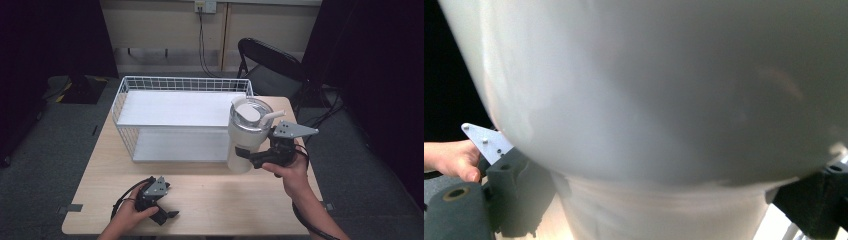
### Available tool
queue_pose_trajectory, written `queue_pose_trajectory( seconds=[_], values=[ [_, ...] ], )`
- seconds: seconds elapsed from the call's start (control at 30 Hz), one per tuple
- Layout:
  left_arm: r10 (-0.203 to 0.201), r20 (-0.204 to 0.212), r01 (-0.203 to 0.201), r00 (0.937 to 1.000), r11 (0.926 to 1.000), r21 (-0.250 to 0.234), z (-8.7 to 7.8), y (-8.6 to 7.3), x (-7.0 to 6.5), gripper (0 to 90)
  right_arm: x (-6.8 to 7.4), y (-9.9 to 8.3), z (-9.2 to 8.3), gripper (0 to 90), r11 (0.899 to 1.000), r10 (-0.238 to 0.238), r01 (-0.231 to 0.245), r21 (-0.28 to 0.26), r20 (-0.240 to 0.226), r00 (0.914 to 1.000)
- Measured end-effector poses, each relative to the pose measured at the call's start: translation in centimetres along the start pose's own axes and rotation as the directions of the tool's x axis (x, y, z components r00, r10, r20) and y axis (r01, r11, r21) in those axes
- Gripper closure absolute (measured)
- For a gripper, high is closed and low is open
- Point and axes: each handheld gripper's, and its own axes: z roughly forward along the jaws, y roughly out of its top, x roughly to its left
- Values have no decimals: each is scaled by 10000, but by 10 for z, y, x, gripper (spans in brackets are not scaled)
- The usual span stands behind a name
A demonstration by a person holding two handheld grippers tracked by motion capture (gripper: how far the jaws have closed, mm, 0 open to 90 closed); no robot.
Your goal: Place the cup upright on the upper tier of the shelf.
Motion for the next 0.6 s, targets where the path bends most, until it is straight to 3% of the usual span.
queue_pose_trajectory(
  seconds=[0.6],
  values=[
    [-30,12,30,10000,10000,-29,0,0,0,0,0,29,9,97,10000,-87,88,36,-183,9998]
  ],
)
